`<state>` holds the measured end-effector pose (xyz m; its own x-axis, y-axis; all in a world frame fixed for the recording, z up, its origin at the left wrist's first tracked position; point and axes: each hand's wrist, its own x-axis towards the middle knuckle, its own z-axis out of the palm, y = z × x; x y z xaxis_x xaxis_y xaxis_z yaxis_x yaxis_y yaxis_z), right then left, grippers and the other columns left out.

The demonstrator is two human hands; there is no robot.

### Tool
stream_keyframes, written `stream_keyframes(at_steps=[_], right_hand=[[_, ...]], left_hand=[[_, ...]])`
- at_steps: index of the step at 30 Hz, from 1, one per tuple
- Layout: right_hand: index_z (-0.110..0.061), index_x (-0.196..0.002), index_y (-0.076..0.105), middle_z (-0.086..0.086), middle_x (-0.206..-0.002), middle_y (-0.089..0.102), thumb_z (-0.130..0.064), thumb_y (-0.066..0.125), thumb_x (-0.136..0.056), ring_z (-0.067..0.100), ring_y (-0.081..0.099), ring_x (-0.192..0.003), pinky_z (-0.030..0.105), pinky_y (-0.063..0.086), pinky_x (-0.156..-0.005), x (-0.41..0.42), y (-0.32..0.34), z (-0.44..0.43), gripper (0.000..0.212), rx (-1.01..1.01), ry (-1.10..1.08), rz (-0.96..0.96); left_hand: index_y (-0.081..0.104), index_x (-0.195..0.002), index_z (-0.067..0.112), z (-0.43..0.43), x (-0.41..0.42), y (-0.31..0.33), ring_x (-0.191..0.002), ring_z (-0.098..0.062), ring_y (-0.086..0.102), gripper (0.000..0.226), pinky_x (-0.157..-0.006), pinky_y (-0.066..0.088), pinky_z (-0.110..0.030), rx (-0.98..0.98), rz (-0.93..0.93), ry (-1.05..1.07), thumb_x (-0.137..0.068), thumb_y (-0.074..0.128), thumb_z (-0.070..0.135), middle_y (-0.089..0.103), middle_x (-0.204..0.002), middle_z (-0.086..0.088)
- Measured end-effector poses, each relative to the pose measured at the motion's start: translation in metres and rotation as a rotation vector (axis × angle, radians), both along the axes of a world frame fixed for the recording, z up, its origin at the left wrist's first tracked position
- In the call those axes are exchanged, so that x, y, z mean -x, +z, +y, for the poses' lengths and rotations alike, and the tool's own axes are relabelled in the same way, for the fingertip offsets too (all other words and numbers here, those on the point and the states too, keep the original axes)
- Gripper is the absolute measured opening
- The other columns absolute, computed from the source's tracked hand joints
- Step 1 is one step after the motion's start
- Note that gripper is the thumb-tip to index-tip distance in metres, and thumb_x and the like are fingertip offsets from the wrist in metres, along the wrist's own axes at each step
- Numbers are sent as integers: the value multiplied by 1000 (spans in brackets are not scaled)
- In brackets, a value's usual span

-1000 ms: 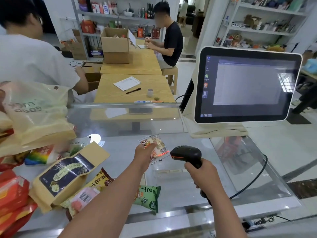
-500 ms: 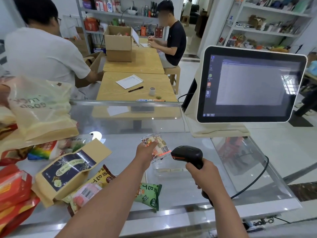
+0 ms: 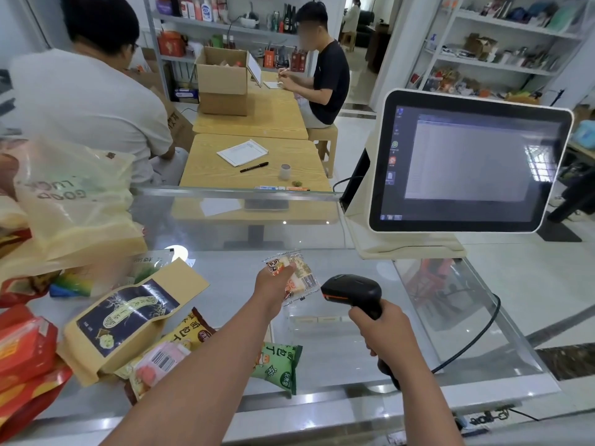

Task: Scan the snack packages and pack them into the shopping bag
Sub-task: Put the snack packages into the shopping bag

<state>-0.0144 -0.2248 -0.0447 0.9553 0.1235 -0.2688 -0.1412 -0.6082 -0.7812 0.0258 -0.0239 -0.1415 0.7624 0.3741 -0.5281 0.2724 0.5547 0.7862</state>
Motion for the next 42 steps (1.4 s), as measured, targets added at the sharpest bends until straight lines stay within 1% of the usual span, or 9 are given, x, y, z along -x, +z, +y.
stream_keyframes(at_steps=[9,14,18,24,31,35,37,40,42], right_hand=[[-5,-80,58,7,-60,51,-20,62,-83,18,46,-52,21,37,-39,0,-1,0,16,-5,-24,-3],[-6,-80,58,7,-60,52,-21,62,-83,18,48,-53,25,42,-43,-3,-3,0,15,-3,-13,-3],[-8,-83,59,6,-60,54,-21,63,-84,17,50,-53,24,42,-44,-4,-5,0,14,-20,-16,-18],[-21,-92,57,-1,-81,63,-21,66,-81,12,58,-72,21,43,-56,-5,-18,8,14,11,27,-92],[-20,-105,52,2,-94,62,-14,66,-82,17,57,-85,26,44,-62,-11,-54,12,27,168,53,-175],[-21,-121,55,6,-113,54,-26,70,-78,26,48,-110,32,42,-83,-7,-62,17,46,290,-7,-254],[-23,-127,54,6,-122,46,-32,72,-76,25,38,-116,36,35,-94,-4,-53,23,55,350,-95,-333],[-19,-115,59,2,-108,51,-25,73,-75,25,44,-106,23,32,-83,-5,-38,38,43,235,-59,-482],[-20,-118,57,-4,-107,53,-25,71,-78,17,46,-105,20,35,-87,-6,-30,55,42,136,56,-473]], left_hand=[[62,-110,7,0,1,0,-90,-25,69,22,-65,54,-30,-58,2,-40,-89,67,14,71,-104,-13],[63,-99,12,1,1,1,-89,-26,70,11,-86,56,-40,-38,25,-57,-89,67,10,71,-96,-9],[62,-96,13,1,0,2,-82,-22,70,12,-80,56,-38,-21,43,-43,-87,69,9,71,-93,-7],[61,-93,14,0,3,7,-75,-18,68,11,-60,53,-28,-22,35,-32,-87,68,7,70,-89,-5],[59,-93,14,-3,2,11,-74,-20,67,14,-73,54,-33,0,44,-5,-85,71,12,69,-87,-6],[59,-95,10,-4,2,20,-76,-22,65,6,-76,54,-35,55,45,9,-91,61,13,66,-88,-10],[60,-100,8,-4,3,27,-80,-24,64,12,-78,54,-37,96,11,3,-92,59,17,64,-90,-11],[60,-107,6,-1,4,39,-91,-27,63,31,-78,53,-39,164,-63,-11,-95,53,34,65,-94,-13],[60,-113,6,3,6,48,-102,-29,60,46,-79,53,-40,245,-85,-2,-97,43,46,64,-100,-14]])
